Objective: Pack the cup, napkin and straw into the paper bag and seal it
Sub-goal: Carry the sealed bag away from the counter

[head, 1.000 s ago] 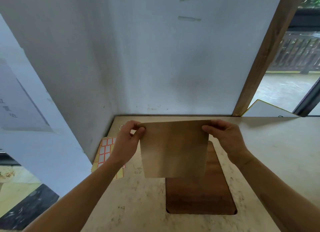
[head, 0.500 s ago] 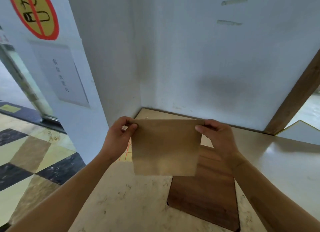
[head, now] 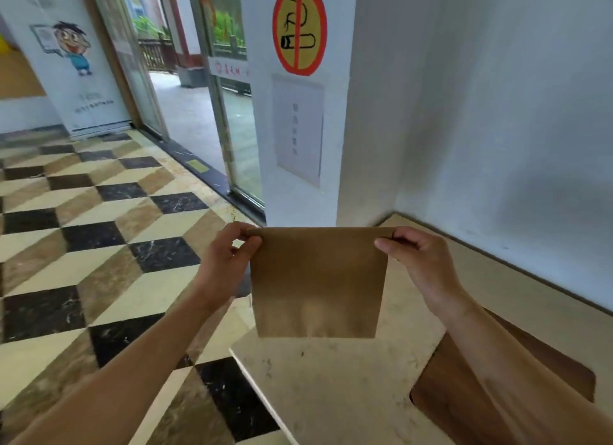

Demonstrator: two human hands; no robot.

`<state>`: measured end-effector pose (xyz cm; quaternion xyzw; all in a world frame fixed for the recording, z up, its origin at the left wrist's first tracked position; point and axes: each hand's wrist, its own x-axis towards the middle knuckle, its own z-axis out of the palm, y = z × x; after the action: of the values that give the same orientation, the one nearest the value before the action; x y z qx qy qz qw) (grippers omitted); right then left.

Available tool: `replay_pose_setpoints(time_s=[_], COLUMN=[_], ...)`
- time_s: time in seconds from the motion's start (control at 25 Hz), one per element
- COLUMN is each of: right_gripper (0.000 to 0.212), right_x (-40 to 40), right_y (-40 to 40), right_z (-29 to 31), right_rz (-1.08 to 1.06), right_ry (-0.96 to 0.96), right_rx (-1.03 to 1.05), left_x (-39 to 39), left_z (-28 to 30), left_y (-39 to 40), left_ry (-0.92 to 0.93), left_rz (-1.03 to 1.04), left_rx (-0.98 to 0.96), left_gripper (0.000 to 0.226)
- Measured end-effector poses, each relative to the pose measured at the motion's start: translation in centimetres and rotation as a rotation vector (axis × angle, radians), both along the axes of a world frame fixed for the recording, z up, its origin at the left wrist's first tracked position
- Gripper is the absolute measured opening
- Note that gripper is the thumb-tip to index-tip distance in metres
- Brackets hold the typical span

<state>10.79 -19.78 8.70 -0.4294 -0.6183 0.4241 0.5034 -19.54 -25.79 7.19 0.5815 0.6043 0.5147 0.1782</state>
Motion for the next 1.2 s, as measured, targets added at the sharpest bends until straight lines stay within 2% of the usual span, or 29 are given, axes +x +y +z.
replay_pose_setpoints(time_s=[0.08, 0.2, 0.52, 0.68, 0.76, 0.92, 1.2], right_gripper=[0.017, 0.009, 0.015, 0.014, 0.012, 0.012, 0.017], right_x=[-4.4, -11.7, -31.9, -41.2, -45.4, -53.5, -66.5], right_y=[-0.6, -2.2, -10.4, -15.6, -18.1, -23.2, -29.6], right_z=[0.5, 1.0, 1.0, 0.7, 0.6, 0.5, -1.1], right_rz=[0.084, 0.219, 0.562, 0.779, 0.883, 1.097, 1.415], right_ry=[0.017, 0.003, -0.087, -0.088, -0.089, -0.059, -0.061], right_rx=[0.003, -0.007, 0.065, 0.081, 0.078, 0.107, 0.026], left_x=[-3.7, -9.3, -22.0, -26.3, -28.2, -30.7, -34.5], left_z=[0.2, 0.7, 1.6, 1.3, 0.7, 0.1, -0.8], left_y=[-3.3, -9.0, -27.2, -36.5, -40.5, -47.5, -54.9], left_ry=[-0.005, 0.024, 0.006, 0.058, 0.012, -0.067, 0.072], left_rz=[0.06, 0.204, 0.544, 0.726, 0.807, 0.984, 1.327], left_rx=[0.017, 0.031, 0.085, 0.09, 0.073, 0.077, 0.048], left_gripper=[0.019, 0.023, 0.015, 0.022, 0.016, 0.018, 0.018])
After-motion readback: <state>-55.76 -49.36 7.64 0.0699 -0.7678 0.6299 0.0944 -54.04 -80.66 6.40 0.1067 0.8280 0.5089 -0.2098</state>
